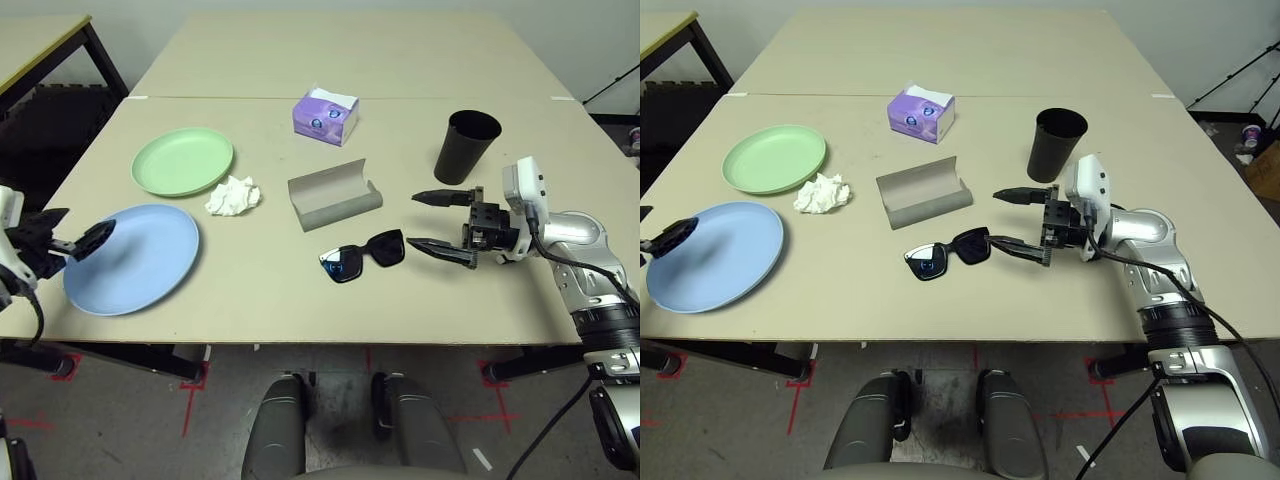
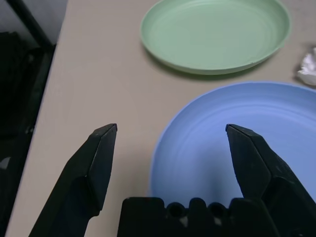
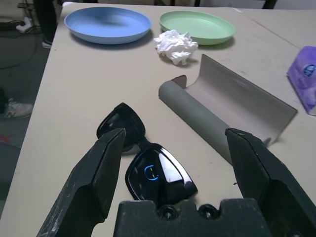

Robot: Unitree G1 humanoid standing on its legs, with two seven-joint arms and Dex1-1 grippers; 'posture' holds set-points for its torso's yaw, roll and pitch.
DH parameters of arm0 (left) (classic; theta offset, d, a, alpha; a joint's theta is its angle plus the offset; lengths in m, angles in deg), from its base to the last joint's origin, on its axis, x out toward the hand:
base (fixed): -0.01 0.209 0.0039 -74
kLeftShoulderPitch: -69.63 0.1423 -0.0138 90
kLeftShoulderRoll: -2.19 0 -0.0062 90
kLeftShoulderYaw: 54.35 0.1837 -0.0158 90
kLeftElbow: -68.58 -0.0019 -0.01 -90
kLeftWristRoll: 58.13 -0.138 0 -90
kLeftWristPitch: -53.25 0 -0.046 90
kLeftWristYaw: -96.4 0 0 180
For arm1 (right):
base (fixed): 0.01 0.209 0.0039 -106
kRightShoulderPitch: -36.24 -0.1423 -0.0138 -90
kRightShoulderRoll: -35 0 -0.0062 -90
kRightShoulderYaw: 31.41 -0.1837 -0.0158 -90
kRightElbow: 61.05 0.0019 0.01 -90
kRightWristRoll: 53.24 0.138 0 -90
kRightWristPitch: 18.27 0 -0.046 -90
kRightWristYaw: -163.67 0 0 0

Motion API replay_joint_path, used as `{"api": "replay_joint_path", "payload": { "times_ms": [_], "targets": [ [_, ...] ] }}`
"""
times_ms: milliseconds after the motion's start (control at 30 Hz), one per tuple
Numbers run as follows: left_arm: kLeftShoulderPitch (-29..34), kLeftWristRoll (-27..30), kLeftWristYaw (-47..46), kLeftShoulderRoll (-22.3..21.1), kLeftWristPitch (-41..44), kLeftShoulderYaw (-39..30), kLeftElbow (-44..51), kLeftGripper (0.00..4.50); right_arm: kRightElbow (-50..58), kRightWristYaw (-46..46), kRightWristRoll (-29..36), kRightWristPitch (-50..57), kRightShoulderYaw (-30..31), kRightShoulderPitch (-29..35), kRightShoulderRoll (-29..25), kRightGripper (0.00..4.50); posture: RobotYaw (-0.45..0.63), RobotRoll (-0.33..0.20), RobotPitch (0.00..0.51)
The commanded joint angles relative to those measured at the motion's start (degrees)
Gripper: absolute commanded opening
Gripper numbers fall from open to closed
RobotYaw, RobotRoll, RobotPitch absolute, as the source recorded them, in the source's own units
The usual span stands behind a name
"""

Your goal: Organize and tidy the items on the table.

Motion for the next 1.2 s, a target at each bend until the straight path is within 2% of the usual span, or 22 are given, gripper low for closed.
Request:
{"api": "replay_joint_path", "payload": {
  "times_ms": [33,333,900,1033,1200],
  "targets": [
    [-0.3,0.0,-1.0,-0.7,1.9,-1.2,-2.3,4.5,1.9,-0.3,0.0,0.5,0.3,1.3,-0.3,4.46,-0.02,0.0,0.142],
    [2.2,1.6,-0.1,1.2,7.7,-1.2,-2.0,4.5,2.0,-0.5,-0.1,0.4,0.4,1.2,-0.3,4.46,-0.02,0.0,0.146],
    [4.0,0.8,-0.4,1.2,7.3,-1.7,-5.7,4.5,3.1,-0.6,0.0,0.0,0.4,2.1,-0.3,4.46,-0.03,0.0,0.142],
    [4.1,1.0,-0.6,1.3,7.1,-2.0,-5.7,3.59,2.8,-0.5,-0.1,-0.2,0.4,2.0,-0.3,4.5,-0.03,0.0,0.143],
    [4.0,1.2,-0.5,1.4,7.1,-2.1,-5.8,1.59,2.7,-0.5,-0.2,-0.5,0.5,1.9,-0.3,4.5,-0.03,0.0,0.143]
  ]
}}
